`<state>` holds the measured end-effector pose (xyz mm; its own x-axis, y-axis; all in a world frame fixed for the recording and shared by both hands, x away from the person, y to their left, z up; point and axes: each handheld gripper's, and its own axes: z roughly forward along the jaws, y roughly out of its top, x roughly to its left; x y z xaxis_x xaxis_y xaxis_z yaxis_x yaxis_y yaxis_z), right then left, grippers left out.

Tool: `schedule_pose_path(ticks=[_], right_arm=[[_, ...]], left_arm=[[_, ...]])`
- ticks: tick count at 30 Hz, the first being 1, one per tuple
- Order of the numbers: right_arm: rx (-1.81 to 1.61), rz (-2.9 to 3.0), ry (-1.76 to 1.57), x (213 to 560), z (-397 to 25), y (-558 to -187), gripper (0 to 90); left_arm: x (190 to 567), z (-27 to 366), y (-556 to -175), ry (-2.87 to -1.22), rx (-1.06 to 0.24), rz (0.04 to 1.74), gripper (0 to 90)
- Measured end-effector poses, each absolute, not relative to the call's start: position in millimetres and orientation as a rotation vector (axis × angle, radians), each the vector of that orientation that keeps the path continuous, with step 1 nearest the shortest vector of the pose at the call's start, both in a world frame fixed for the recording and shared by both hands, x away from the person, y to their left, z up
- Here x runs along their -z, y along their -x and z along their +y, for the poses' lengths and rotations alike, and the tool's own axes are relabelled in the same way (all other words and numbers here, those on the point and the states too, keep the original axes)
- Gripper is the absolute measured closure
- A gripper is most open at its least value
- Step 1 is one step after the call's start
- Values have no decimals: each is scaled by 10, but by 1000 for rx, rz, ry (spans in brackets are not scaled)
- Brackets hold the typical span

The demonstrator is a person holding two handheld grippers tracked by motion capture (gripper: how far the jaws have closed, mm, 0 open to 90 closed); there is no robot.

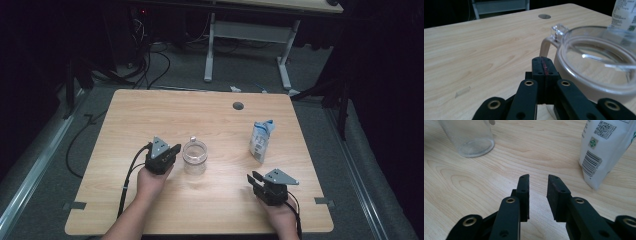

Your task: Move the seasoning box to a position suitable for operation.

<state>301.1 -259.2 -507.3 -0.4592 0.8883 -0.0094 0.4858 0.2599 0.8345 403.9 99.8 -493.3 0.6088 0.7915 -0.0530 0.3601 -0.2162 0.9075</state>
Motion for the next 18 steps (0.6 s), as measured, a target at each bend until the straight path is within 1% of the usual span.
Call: schedule_pose_path(ticks=[1, 3, 5, 8, 13, 18], right_arm=[[-1096, 2051, -1242, 5073, -2592, -3011, 727], [-1096, 2058, -1233, 5080, -2602, -3013, 755], [-1096, 2062, -1230, 5083, -2600, -3010, 770], [-1103, 2074, -1223, 5087, -2590, -3008, 795], [-1111, 2074, -1207, 5080, -2585, -3003, 795], [-1108, 2073, -1214, 5086, -2585, -3003, 793]], left_arm=[[4933, 998, -4039, -1815, -529, 933, 900], [4924, 974, -4058, -1827, -529, 920, 900], [4927, 968, -4102, -1831, -489, 944, 900], [4933, 954, -4108, -1839, -483, 928, 900], [4935, 961, -4083, -1842, -477, 924, 900], [4928, 955, -3913, -1839, -486, 905, 900]])
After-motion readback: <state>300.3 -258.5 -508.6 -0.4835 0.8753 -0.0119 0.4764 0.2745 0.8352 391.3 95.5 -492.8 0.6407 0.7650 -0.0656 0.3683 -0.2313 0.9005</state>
